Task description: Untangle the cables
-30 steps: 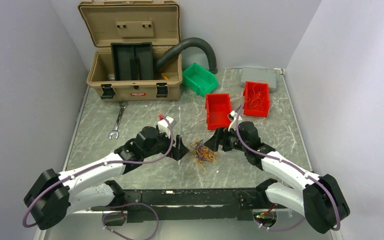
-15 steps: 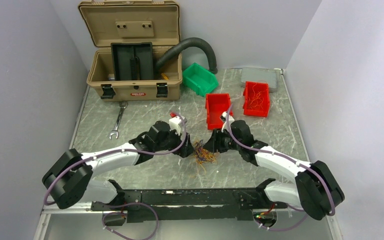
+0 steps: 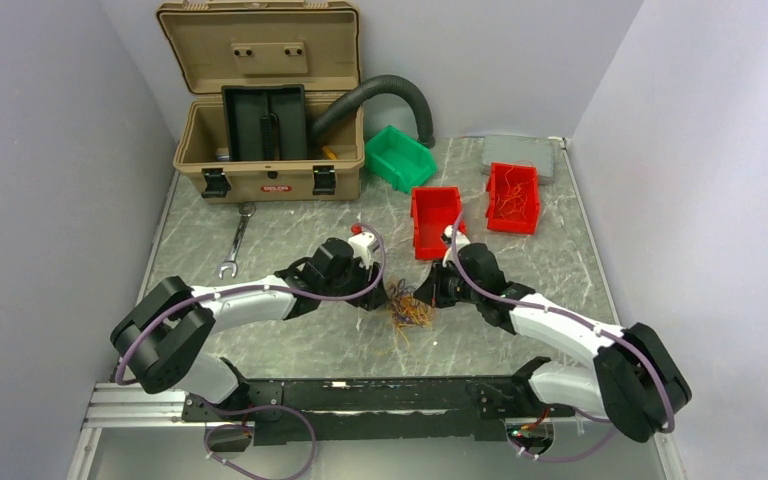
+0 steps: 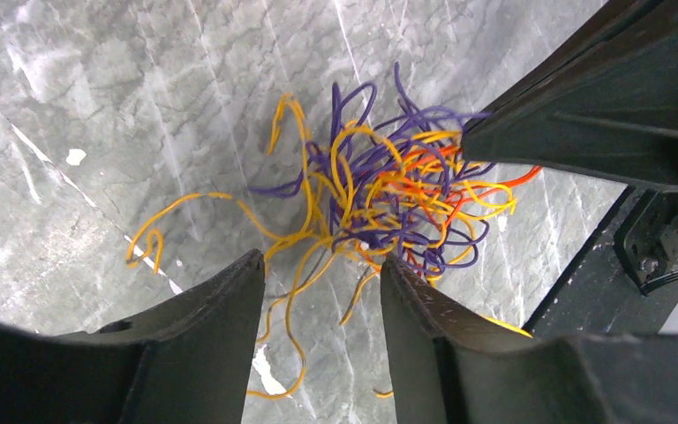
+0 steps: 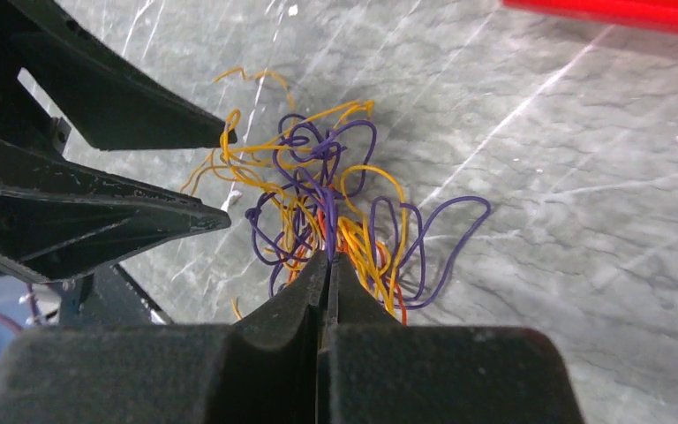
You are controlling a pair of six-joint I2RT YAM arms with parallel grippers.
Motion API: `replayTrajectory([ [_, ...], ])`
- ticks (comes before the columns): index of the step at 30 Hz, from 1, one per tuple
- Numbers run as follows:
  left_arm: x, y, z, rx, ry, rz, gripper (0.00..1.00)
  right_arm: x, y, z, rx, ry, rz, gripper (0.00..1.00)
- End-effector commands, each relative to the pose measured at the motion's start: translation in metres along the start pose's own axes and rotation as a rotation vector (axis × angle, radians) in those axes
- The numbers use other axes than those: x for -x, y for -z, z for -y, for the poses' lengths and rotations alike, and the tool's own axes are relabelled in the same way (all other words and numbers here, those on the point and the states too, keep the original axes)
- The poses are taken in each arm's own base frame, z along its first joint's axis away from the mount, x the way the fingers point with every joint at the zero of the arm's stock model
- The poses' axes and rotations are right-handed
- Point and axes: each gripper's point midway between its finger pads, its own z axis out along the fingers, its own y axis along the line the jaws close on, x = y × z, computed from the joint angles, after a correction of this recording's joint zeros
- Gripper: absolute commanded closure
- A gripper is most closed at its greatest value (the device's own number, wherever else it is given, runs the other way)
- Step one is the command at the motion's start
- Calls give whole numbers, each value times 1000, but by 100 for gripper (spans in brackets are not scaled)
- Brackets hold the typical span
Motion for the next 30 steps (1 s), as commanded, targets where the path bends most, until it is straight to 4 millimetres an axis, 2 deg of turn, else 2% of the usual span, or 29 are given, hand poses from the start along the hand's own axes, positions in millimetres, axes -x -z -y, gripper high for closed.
replayTrajectory([
  [1,15,-2,1,12,-17,36,52,30,18,5,-110,-4,113,100],
  [5,8,-3,-4,28,-14,15,85,33,36,25,-246,-32,153,100],
  [8,3,-4,-6,32,-4,-2,100,32,44,34,-292,-52,177,100],
  [12,0,3,-11,57,9,15,100,27,51,39,-311,-75,196,100],
  [17,13,24,-18,128,-20,71,100,26,56,45,-346,-78,208,100],
  [22,25,43,-23,184,-60,115,100,26,51,45,-345,-62,181,100],
  [23,26,45,-22,182,-72,121,97,26,50,44,-343,-60,177,100],
  [24,26,46,-20,167,-85,118,88,27,48,43,-338,-58,174,100],
  [27,24,41,-6,87,-131,98,48,27,45,41,-328,-51,159,100],
  [28,24,38,-5,78,-135,89,39,28,44,40,-324,-49,156,100],
  [30,21,30,-3,61,-142,57,30,28,43,38,-318,-44,146,100],
])
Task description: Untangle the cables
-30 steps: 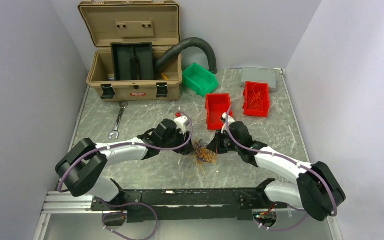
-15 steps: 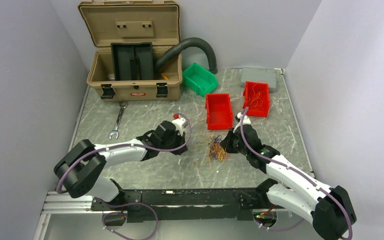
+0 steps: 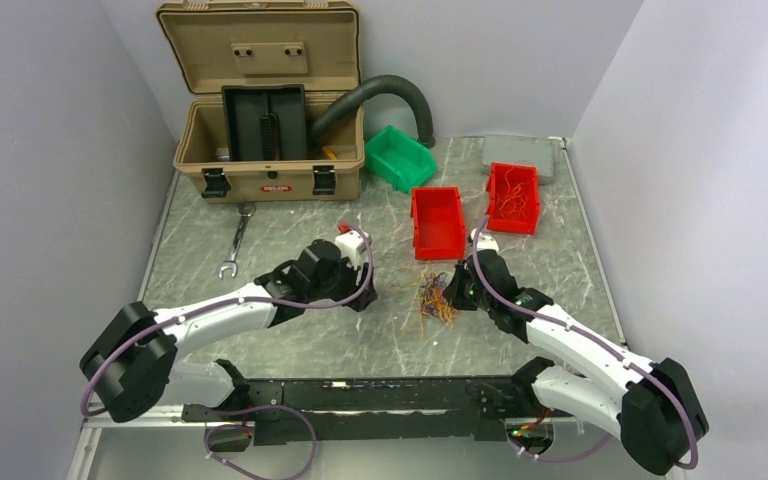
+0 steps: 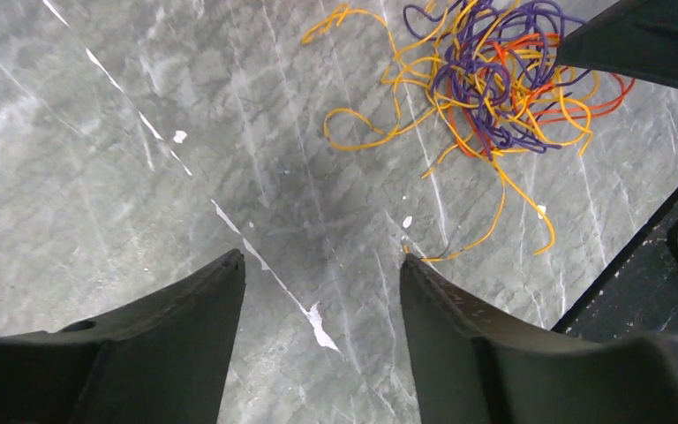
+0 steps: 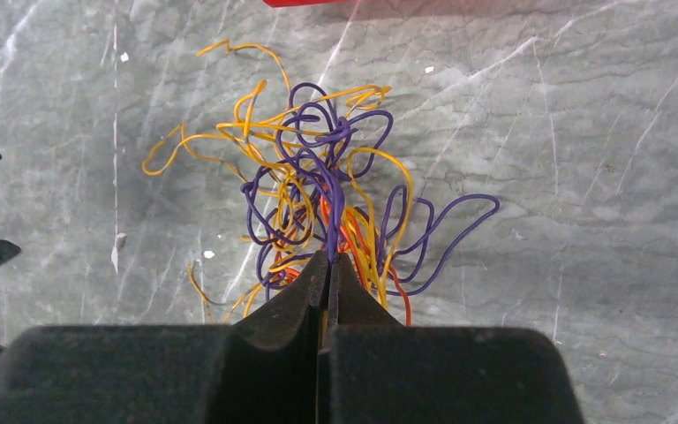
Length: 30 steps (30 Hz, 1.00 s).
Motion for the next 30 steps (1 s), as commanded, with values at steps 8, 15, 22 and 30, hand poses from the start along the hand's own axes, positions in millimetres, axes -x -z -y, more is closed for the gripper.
replayTrajectory([
  [8,1,-40,31,-141,-47,-104,28,19,2,-23,77,17,13,100],
  [15,4,-73,28,-111,-64,-150,28,20,2,-27,93,4,25,100],
  [22,4,-101,21,-71,-74,-205,50,19,1,-25,84,0,18,100],
  [30,7,-53,-34,77,119,-33,100,31,13,36,-268,-140,127,100],
])
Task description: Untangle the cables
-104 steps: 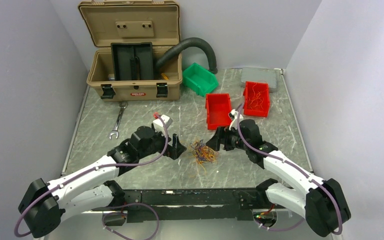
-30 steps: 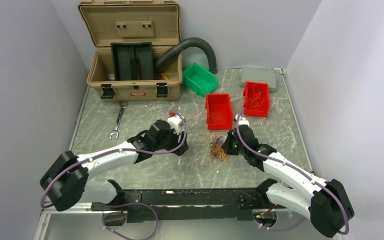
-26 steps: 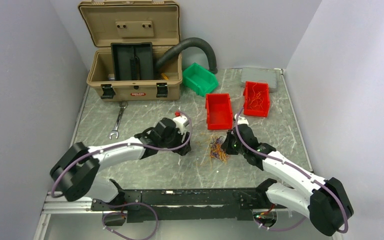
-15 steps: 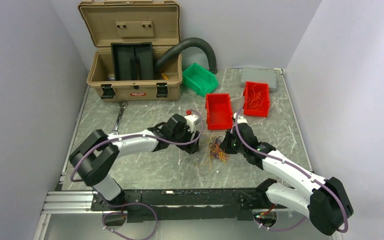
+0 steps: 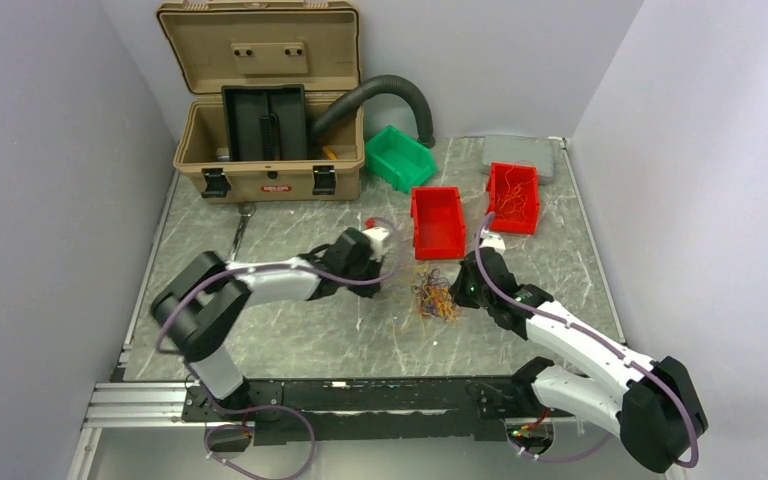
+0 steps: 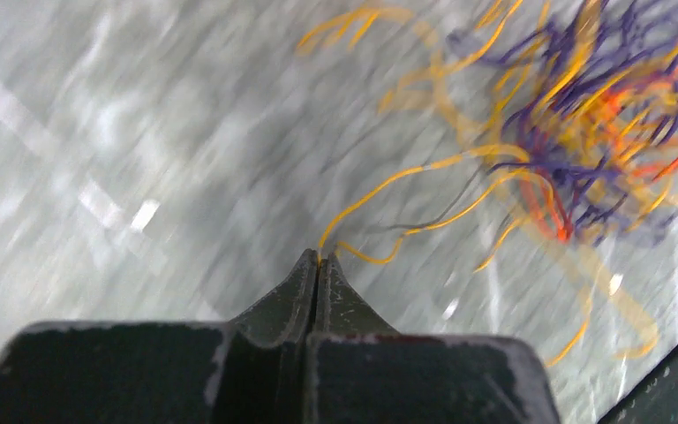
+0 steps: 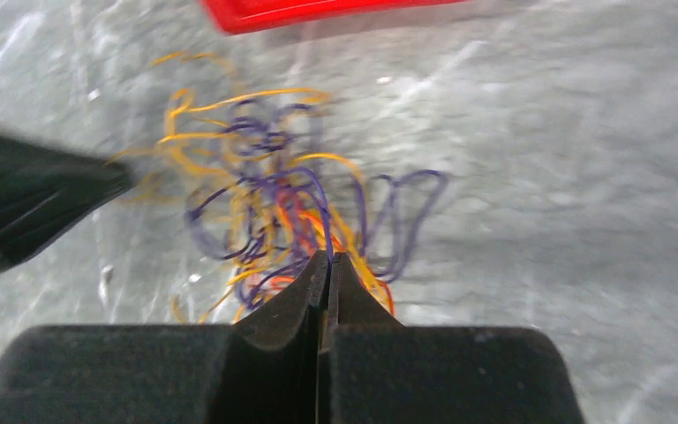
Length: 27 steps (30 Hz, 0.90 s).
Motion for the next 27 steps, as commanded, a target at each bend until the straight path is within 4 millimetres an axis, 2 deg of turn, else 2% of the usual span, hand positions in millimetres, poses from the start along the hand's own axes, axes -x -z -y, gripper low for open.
replayTrajectory([
  [1,19,54,-43,39,178,218,100,25,18,48,-296,-134,135,100],
  [6,10,113,-84,194,314,341,100,30,39,86,-485,-233,222,100],
  [13,5,180,-119,418,441,497,100,35,60,108,-558,-348,335,100],
  [17,14,194,-112,393,398,540,100,38,55,98,-495,-294,312,100],
  [19,22,196,-104,352,364,547,100,41,47,80,-401,-225,276,100],
  [27,54,192,-58,111,209,530,100,39,38,53,-255,-130,209,100],
])
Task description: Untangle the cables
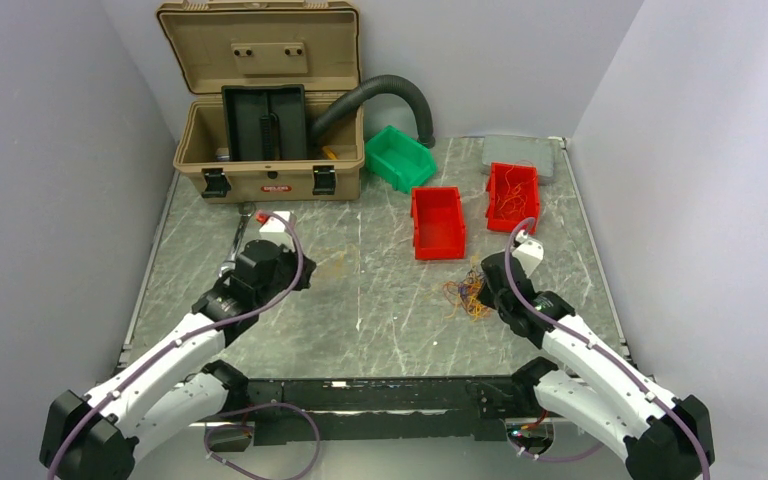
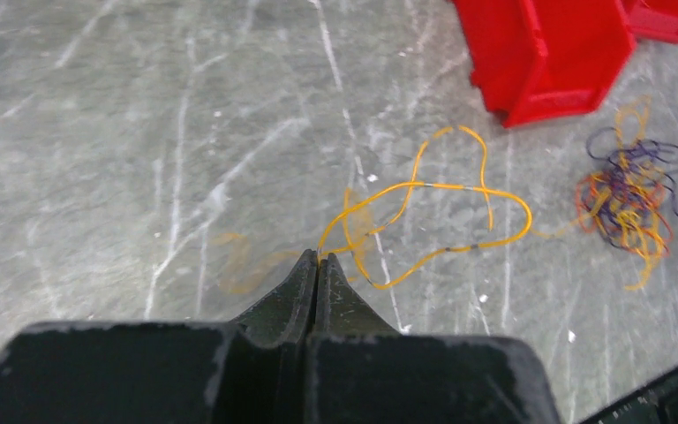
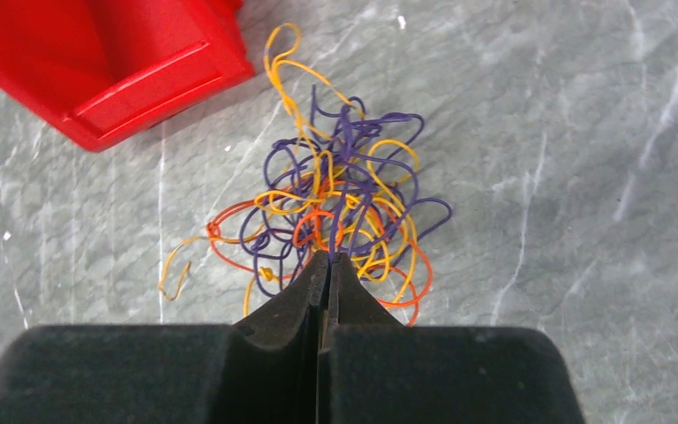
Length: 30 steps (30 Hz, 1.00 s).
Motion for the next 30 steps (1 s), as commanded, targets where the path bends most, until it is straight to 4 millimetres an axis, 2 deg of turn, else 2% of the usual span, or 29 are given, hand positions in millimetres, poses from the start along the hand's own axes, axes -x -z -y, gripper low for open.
replayTrajectory([
  [1,31,3,48,-208,-62,22,100,8,6,-26,137,57,3,100],
  [7,60,-3,88,-333,-86,10,100,7,7,-25,115,100,-28,100],
  [10,71,-9,107,-372,-91,10,100,8,9,-28,131,107,-27,93],
  [11,75,-10,114,-389,-94,12,100,8,9,-30,146,111,-26,87],
  [14,84,-16,135,-430,-108,17,100,11,11,-31,161,109,-10,48],
  [15,86,-19,142,-438,-112,16,100,11,11,-29,155,107,-1,37],
  [16,88,-22,148,-446,-115,15,100,13,11,-29,156,106,7,31],
  [23,89,-54,179,-454,-132,-34,100,22,12,-23,127,90,50,28],
  [30,90,-95,201,-455,-114,-98,100,45,26,-11,88,38,155,23],
])
